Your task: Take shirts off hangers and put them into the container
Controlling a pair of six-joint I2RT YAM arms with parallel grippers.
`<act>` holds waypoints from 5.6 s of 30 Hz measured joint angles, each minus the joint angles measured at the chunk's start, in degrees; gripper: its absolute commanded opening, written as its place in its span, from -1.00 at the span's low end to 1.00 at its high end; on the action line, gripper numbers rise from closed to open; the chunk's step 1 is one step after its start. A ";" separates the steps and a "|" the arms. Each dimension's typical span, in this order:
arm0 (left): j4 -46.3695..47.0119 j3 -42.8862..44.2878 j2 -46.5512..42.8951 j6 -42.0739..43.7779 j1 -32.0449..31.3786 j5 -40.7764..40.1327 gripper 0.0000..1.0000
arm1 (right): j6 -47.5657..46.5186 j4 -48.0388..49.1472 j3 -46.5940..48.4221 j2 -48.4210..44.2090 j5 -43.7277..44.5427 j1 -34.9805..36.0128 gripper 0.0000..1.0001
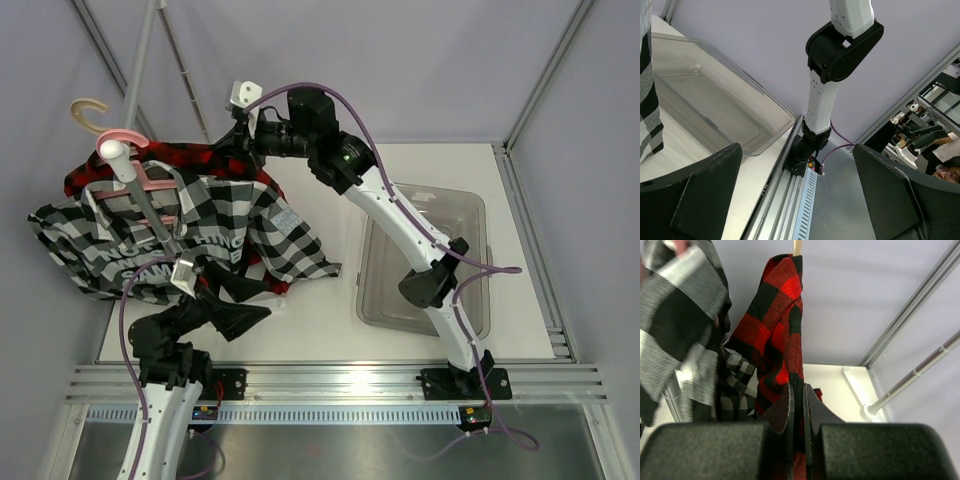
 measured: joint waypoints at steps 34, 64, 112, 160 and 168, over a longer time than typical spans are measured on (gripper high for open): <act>-33.94 47.41 45.29 40.17 -37.94 -34.80 0.97 | 12.07 9.94 -48.28 -38.71 20.46 -17.33 -1.00; -34.23 86.29 81.22 45.35 -43.87 -64.59 0.93 | 13.97 -12.24 -67.36 -81.02 34.93 -22.05 -1.00; -36.00 93.57 87.03 43.32 -43.50 -62.93 -1.00 | 17.97 -14.49 -71.19 -84.43 25.07 -22.05 -1.00; -43.12 101.70 89.61 53.66 -39.82 -59.06 -1.00 | 28.37 -23.21 -82.64 -91.73 24.35 -22.05 -1.00; -44.52 103.41 91.49 54.88 -39.63 -58.25 -1.00 | 31.91 -28.44 -81.55 -95.17 26.32 -22.05 -1.00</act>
